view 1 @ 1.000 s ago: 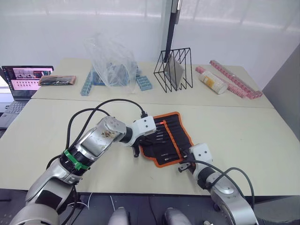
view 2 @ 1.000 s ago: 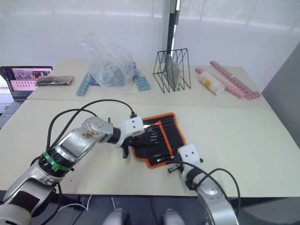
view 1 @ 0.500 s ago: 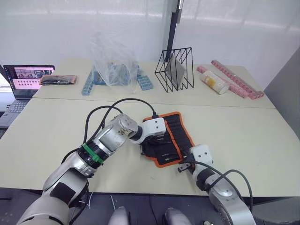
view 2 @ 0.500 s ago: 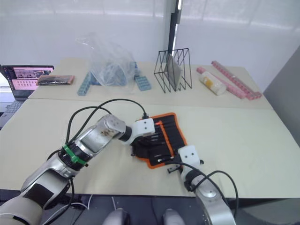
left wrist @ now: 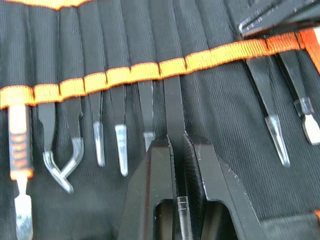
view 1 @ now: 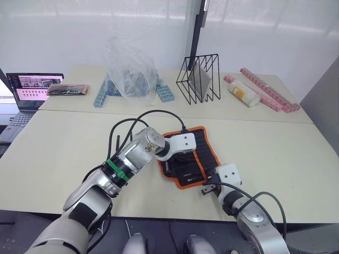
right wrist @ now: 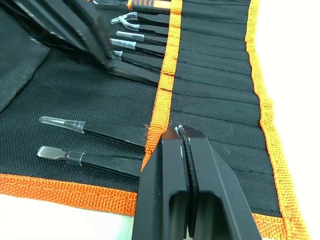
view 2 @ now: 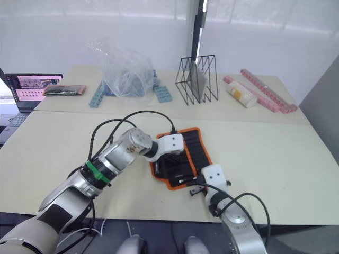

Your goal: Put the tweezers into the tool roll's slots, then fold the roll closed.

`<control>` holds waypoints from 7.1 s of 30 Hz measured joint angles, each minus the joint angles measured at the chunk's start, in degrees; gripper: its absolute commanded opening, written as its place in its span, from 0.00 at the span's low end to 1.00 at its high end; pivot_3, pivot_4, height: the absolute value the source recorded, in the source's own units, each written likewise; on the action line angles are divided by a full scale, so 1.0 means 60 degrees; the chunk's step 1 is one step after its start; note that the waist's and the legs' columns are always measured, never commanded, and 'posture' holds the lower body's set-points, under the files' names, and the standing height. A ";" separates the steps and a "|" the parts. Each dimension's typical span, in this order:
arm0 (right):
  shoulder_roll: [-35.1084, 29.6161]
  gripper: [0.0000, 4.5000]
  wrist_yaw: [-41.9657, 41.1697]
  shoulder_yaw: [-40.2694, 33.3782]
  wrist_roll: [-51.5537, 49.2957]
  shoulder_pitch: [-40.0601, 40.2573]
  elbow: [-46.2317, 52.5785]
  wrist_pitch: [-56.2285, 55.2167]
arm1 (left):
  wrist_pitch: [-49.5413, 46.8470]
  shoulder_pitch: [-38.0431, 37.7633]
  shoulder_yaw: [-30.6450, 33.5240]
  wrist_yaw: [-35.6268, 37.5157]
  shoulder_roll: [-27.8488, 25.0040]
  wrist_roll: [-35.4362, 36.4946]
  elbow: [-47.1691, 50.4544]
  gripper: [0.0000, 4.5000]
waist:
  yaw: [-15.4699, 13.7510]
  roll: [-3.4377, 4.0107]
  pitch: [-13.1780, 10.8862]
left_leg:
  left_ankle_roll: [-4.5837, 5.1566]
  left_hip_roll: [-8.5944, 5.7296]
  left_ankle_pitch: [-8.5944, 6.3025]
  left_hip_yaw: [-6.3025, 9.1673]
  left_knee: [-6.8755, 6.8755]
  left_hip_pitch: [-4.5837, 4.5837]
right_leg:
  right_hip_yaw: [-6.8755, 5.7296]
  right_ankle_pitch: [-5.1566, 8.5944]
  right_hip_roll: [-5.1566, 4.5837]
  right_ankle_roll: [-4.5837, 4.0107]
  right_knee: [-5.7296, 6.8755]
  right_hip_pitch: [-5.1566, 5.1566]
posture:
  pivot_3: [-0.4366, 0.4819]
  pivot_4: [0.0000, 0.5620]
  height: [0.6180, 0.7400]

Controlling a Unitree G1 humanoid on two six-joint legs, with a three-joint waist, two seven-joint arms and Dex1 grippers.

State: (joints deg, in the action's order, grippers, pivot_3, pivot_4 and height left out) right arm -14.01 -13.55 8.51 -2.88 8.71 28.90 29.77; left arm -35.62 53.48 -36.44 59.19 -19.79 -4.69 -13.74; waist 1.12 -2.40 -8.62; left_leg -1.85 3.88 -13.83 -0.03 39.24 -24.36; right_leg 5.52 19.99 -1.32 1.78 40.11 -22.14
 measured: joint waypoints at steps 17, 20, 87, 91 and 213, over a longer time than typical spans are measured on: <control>-0.0021 0.00 0.0023 -0.0037 0.0096 0.0138 0.0297 0.0331 | 0.2983 0.0489 0.0525 -0.0550 0.1849 -0.0484 -0.3461 0.00 | -0.0096 -0.0006 0.0015 | 0.0014 -0.0007 0.0015 0.0009 0.0063 0.0019 | -0.0006 -0.0006 -0.0001 0.0013 0.0004 0.0071 | 0.48 0.27 0.54; -0.0019 0.00 0.0021 -0.0015 0.0091 0.0174 0.0323 0.0333 | 0.2930 0.0475 0.0609 -0.0574 0.1734 -0.0639 -0.3413 0.27 | -0.0067 -0.0005 0.0015 | 0.0014 -0.0007 0.0015 0.0011 0.0078 0.0014 | -0.0006 -0.0009 0.0000 0.0020 0.0008 0.0073 | 0.48 0.27 0.54; -0.1051 0.00 -0.1483 -0.0410 -0.0499 -0.0511 -0.0586 0.0195 | 0.2936 -1.1827 1.0910 -0.3050 -0.1107 0.4679 0.4807 0.99 | -0.0004 -0.0075 0.0046 | 0.0003 0.0016 0.0010 -0.0002 0.0075 0.0043 | -0.0027 -0.0007 -0.0030 -0.0010 0.0043 0.0039 | 0.48 0.27 0.54; -0.1039 0.00 -0.1488 -0.0369 -0.0500 -0.0585 -0.0612 0.0195 | 0.2282 -1.0788 1.0038 -0.4304 -0.0843 0.4282 0.5128 0.99 | 0.0067 -0.0072 0.0048 | 0.0004 0.0016 0.0010 0.0000 0.0071 0.0038 | -0.0023 -0.0009 -0.0022 -0.0012 0.0056 0.0041 | 0.48 0.27 0.54; 0.0019 0.00 0.0213 0.0018 -0.0187 -0.0111 -0.0032 0.0208 | 0.0550 0.0321 0.0118 0.1021 -0.0003 -0.0162 -0.0557 0.00 | 0.0002 -0.0010 -0.0002 | 0.0000 -0.0006 0.0020 0.0003 0.0014 -0.0003 | -0.0001 -0.0012 -0.0005 0.0012 -0.0006 0.0013 | 0.48 0.27 0.54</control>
State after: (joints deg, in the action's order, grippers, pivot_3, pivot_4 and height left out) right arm -13.90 -12.28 8.62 -4.01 8.05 28.71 31.02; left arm -32.32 55.40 -35.73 65.31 -19.80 -5.66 -17.08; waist 1.14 -2.46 -8.63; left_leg -1.85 3.85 -13.71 -0.02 39.32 -24.38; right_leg 5.51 19.92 -1.35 1.85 40.07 -22.07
